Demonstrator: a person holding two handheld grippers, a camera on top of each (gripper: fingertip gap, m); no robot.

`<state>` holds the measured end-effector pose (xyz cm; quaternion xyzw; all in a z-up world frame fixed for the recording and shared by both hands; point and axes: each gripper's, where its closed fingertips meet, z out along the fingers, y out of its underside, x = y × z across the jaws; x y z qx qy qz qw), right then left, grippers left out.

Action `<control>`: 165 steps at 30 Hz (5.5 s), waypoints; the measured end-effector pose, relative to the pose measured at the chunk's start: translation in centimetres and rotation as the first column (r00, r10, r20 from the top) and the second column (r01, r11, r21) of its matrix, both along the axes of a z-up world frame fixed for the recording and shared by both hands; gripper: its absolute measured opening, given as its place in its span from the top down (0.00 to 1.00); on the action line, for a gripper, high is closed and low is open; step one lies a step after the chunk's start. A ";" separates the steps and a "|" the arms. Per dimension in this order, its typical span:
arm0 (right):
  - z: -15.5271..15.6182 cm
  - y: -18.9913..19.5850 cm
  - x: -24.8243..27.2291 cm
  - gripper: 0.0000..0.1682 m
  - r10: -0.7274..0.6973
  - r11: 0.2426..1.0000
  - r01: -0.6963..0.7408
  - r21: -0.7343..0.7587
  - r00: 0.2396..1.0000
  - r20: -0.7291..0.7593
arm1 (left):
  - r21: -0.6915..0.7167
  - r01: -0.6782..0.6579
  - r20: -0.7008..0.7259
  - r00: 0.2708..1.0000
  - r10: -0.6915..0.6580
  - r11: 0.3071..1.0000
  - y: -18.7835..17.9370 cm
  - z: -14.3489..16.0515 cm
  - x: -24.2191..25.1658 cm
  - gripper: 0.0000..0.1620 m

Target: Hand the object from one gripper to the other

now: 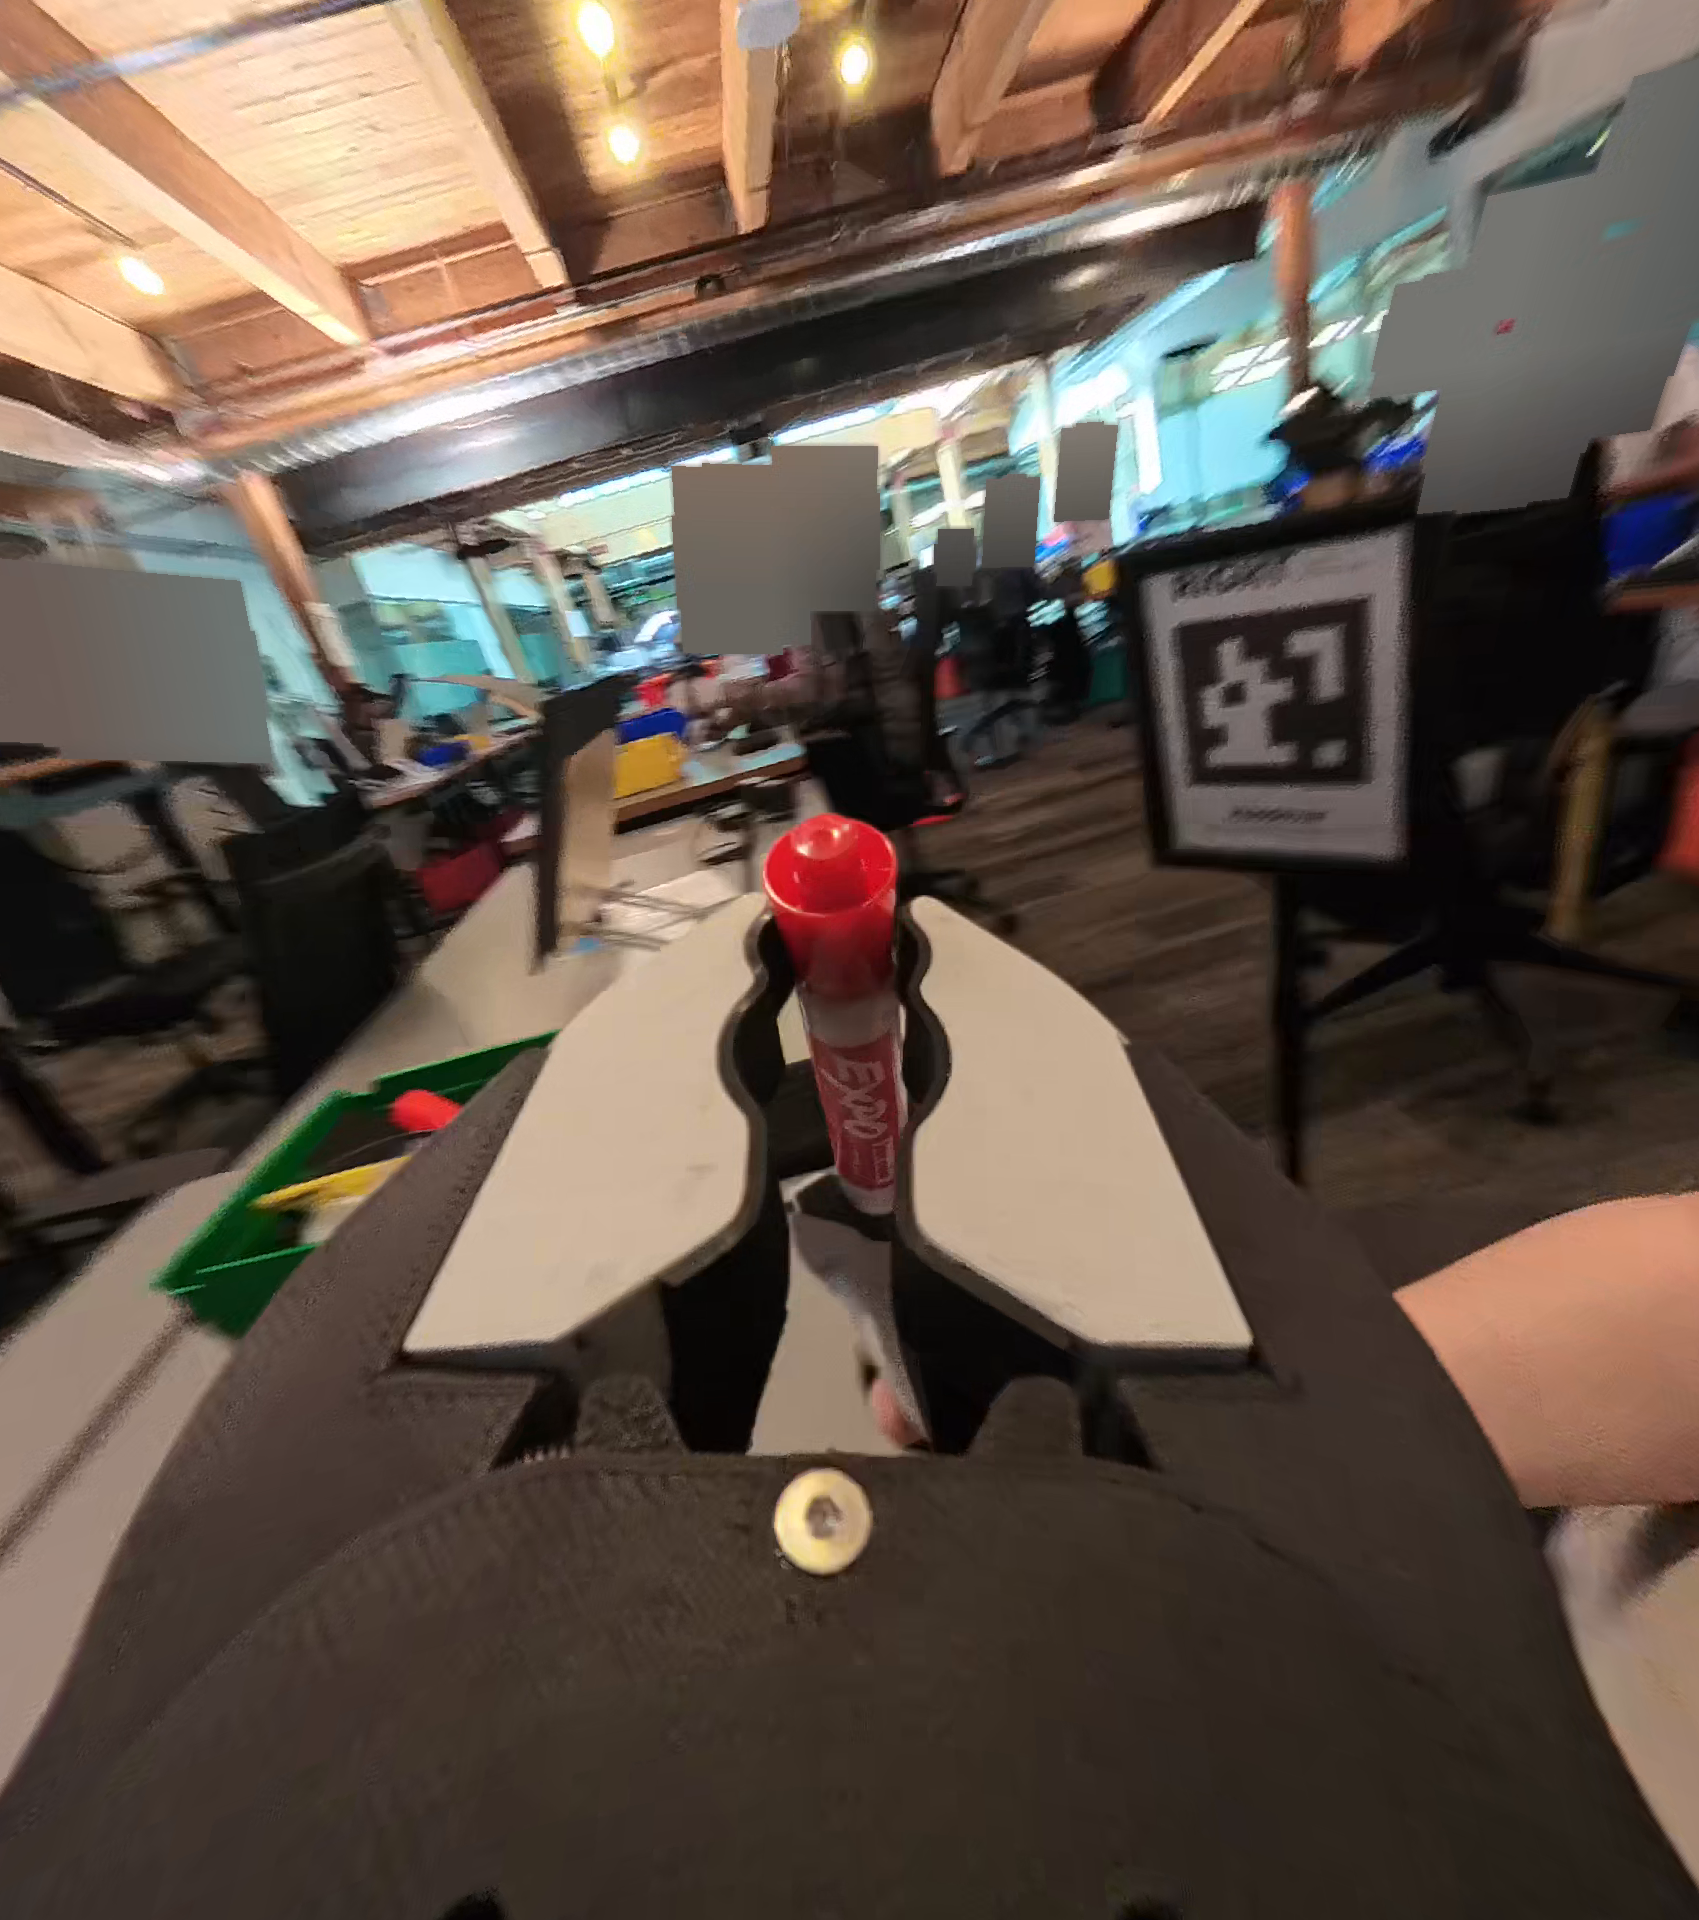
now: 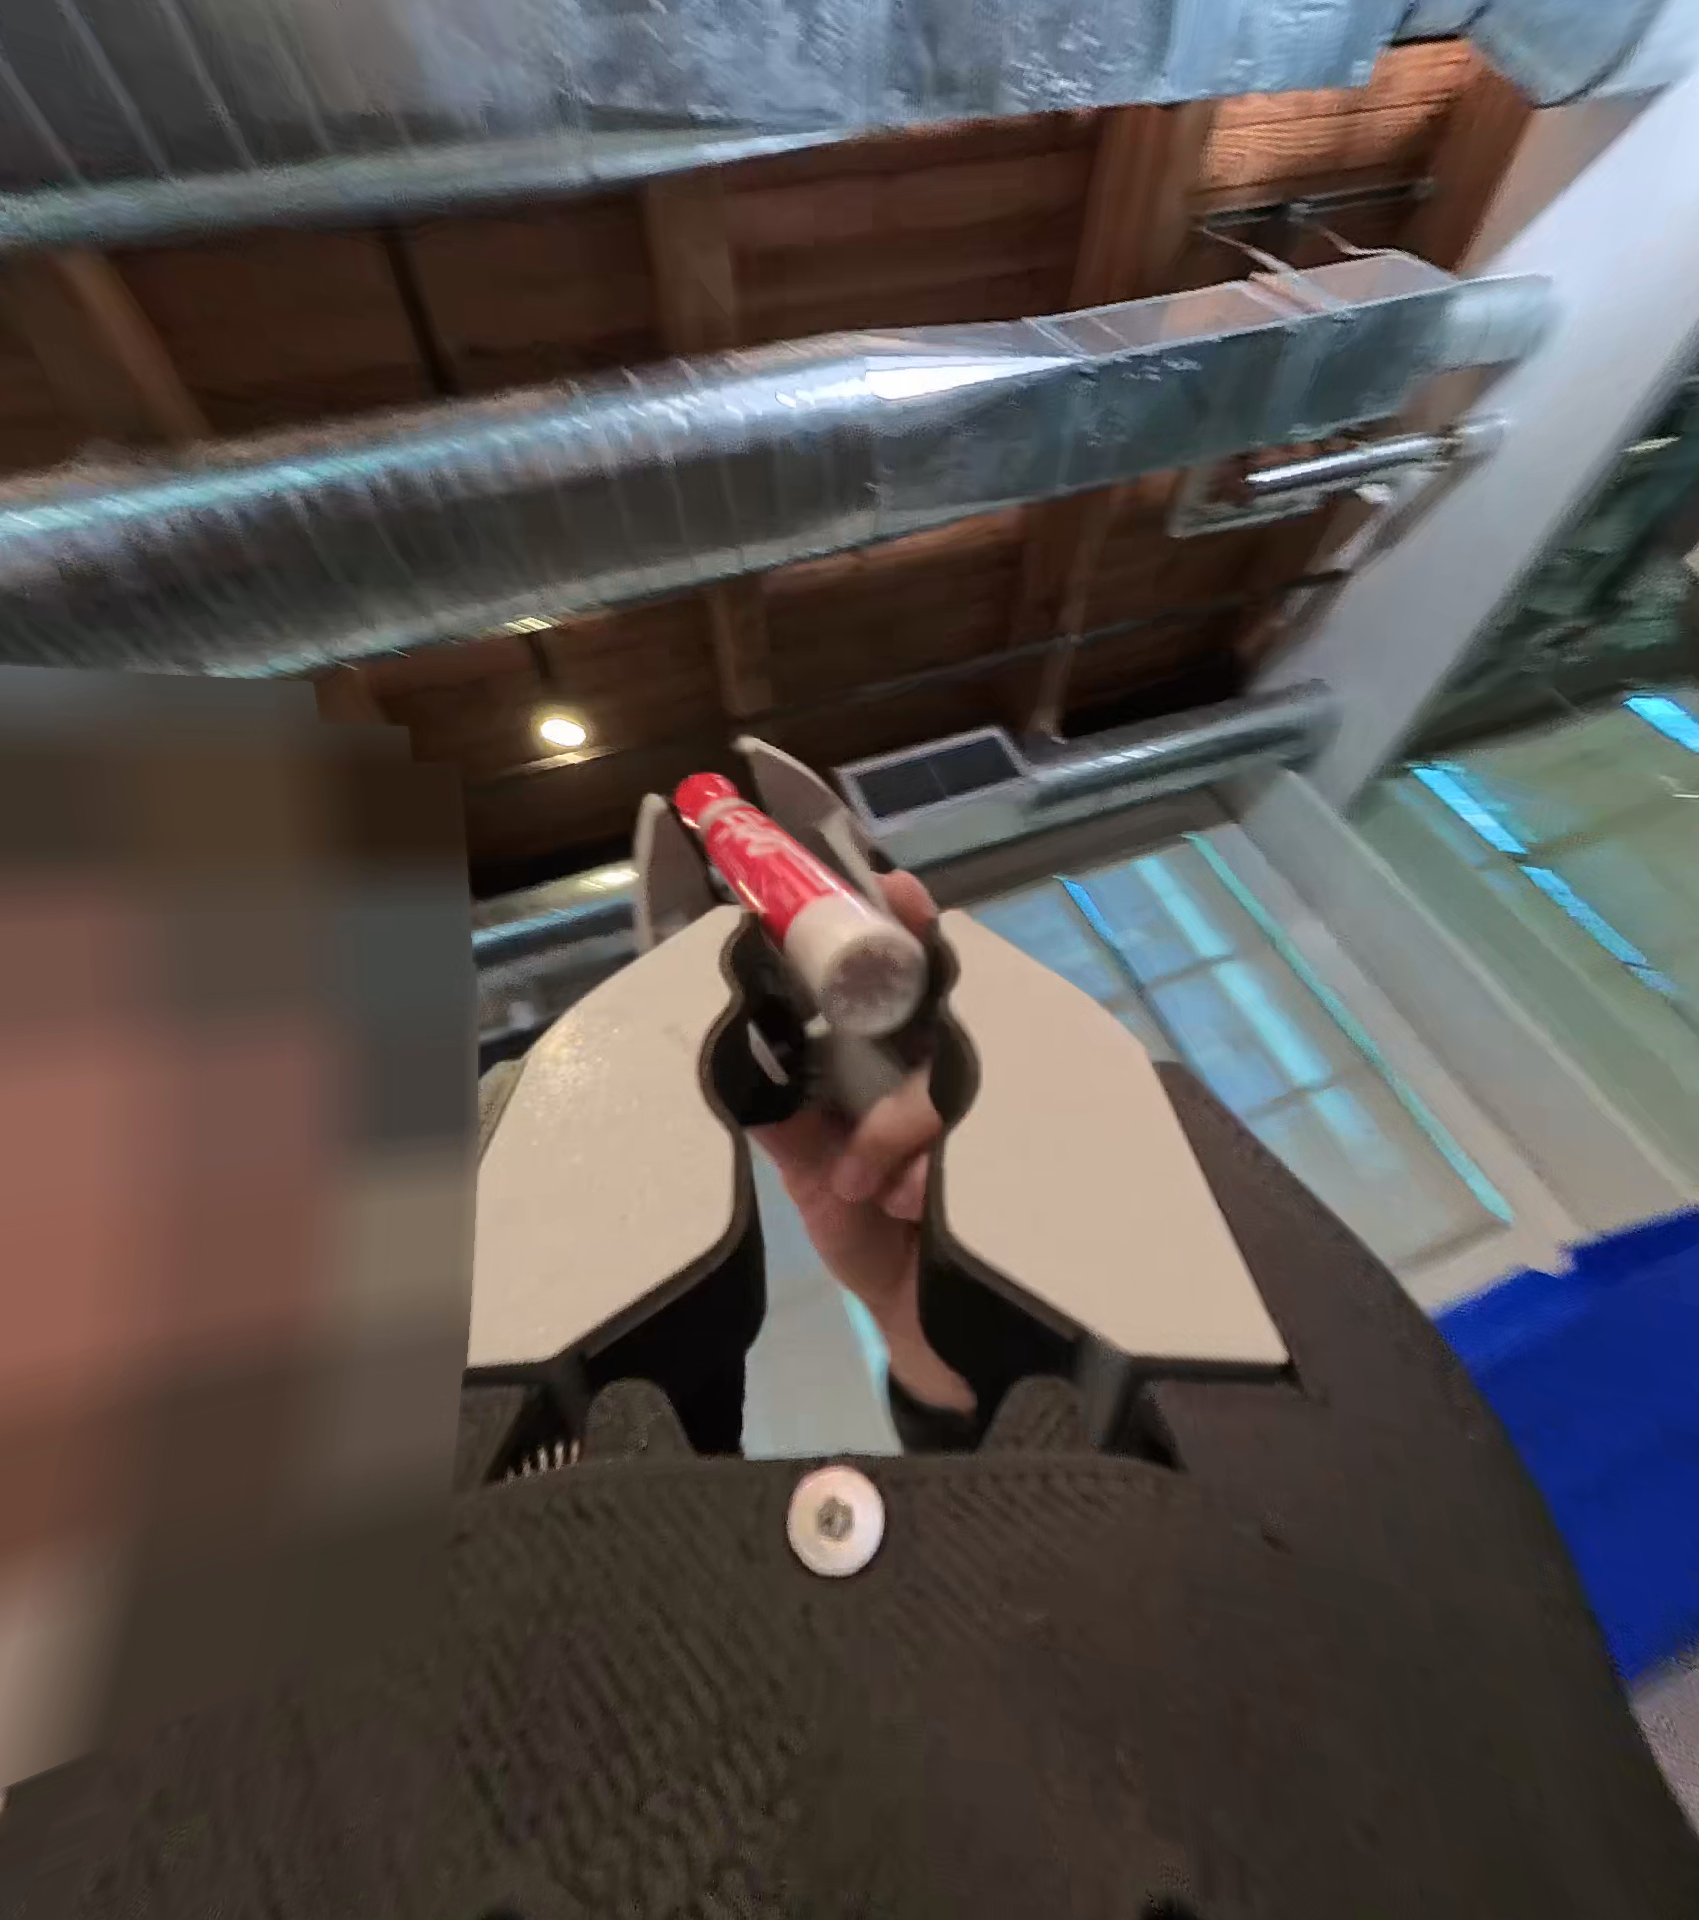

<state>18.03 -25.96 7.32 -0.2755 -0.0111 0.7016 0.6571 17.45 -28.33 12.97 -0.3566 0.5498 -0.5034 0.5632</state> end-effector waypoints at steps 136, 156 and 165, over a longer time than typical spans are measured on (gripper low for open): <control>-1.9 16.6 31.2 0.88 0.072 0.348 0.933 0.097 -0.130 0.989 | 0.656 -0.474 0.089 0.821 0.563 0.587 6.0 -2.7 0.0 0.81; -15.5 25.2 37.8 0.73 0.196 0.180 0.972 -0.149 0.114 0.974 | 0.467 -0.611 0.066 0.745 0.664 0.639 12.6 -0.1 -3.7 0.84; -8.2 15.1 24.2 0.65 -0.471 0.162 0.834 0.527 -0.404 0.784 | 0.300 -0.909 0.026 0.310 0.950 0.288 26.1 1.3 -15.0 0.80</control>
